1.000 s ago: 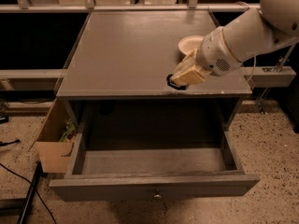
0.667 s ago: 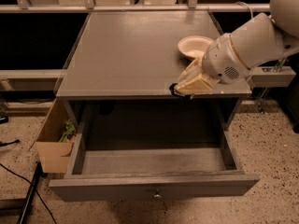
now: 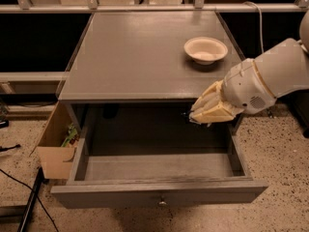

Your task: Place rxbar blueberry into top drawer

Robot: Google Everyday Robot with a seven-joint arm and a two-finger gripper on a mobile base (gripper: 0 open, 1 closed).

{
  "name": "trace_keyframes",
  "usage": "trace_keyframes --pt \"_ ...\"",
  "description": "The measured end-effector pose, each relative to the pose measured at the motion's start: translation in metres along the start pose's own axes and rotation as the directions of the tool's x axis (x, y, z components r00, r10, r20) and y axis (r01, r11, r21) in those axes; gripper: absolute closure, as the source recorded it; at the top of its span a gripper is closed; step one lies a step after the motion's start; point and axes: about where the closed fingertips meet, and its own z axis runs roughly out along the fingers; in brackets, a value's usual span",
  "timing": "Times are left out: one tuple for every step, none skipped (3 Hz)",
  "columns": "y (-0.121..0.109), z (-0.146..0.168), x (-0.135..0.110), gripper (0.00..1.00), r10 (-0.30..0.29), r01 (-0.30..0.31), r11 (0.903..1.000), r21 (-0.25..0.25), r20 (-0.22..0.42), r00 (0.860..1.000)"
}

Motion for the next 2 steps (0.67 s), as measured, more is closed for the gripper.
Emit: trace_keyframes --pt "0.011 0.034 0.033 1.0 -0.058 0.058 0.9983 -0.008 0.03 0.998" --pt "0.015 0.066 0.054 1.0 -0.125 0.125 0.9922 0.003 0.027 0.992"
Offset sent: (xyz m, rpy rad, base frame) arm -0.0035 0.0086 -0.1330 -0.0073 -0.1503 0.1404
